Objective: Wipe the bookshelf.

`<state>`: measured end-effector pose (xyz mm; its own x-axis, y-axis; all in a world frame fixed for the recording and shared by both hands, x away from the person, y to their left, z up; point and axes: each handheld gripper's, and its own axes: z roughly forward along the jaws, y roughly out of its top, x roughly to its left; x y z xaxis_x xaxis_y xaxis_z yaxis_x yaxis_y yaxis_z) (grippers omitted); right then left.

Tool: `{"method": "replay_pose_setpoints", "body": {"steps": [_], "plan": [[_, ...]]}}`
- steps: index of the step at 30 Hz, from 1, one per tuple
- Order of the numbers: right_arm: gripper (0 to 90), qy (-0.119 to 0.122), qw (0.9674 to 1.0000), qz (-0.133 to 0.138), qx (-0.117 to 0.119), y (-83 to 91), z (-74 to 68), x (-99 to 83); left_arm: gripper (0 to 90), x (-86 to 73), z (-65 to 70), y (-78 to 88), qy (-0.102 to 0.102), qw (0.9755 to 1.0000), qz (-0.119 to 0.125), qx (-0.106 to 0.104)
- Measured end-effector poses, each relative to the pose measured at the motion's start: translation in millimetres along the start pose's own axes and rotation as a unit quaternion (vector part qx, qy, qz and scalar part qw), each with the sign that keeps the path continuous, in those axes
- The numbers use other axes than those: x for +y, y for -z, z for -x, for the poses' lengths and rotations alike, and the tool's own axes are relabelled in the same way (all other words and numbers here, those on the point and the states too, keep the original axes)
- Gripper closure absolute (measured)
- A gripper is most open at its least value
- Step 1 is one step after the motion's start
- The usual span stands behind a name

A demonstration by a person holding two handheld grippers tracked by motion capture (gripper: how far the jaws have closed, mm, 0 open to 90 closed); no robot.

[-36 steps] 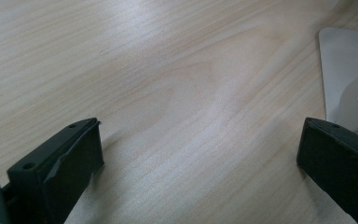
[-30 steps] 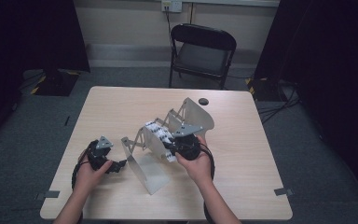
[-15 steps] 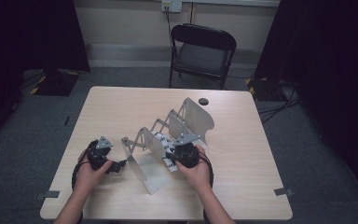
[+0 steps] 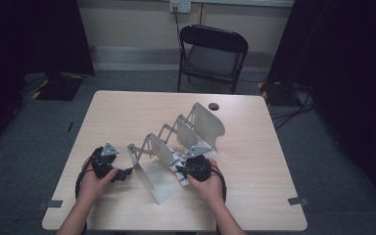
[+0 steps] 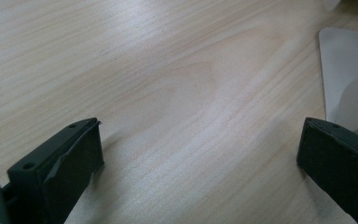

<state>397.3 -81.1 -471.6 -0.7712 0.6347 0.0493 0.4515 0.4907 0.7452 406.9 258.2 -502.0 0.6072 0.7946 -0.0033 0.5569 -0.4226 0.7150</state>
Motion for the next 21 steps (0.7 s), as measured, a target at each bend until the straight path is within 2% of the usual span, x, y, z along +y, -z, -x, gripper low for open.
{"method": "replay_pose_setpoints", "body": {"steps": [2, 5, 8, 10, 15, 18, 21], "plan": [[78.0, -0.006, 1.0000, 0.006, -0.001, 4.1, 1.0, 0.7, 0.0, 0.0, 0.0, 0.0, 0.000, 1.0000, 0.000, 0.000], [78.0, -0.012, 0.9991, 0.039, -0.008, 24.2, 5.5, 9.7, 0.0, 0.0, 0.0, 0.0, 0.000, 1.0000, 0.000, 0.000], [78.0, -0.018, 0.9970, 0.074, -0.014, 42.4, 9.0, 21.9, 0.0, 0.0, 0.0, 0.0, 0.000, 1.0000, 0.000, 0.000], [78.0, -0.013, 0.9961, 0.086, -0.017, 50.0, 9.9, 30.3, 0.0, 0.0, 0.0, 0.0, 0.000, 1.0000, 0.000, 0.000], [78.0, 0.003, 0.9955, 0.088, -0.035, 52.6, 9.6, 46.7, 0.0, 0.0, 0.0, 0.0, 0.000, 1.0000, 0.000, 0.000], [77.9, 0.010, 0.9956, 0.082, -0.044, 45.6, 9.5, 50.7, 0.0, 0.0, 0.0, 0.0, 0.000, 1.0000, 0.000, 0.000], [77.9, 0.015, 0.9968, 0.065, -0.044, 34.0, 8.9, 48.5, 0.0, 0.0, -0.1, 0.0, 0.000, 1.0000, 0.000, 0.000]]}}
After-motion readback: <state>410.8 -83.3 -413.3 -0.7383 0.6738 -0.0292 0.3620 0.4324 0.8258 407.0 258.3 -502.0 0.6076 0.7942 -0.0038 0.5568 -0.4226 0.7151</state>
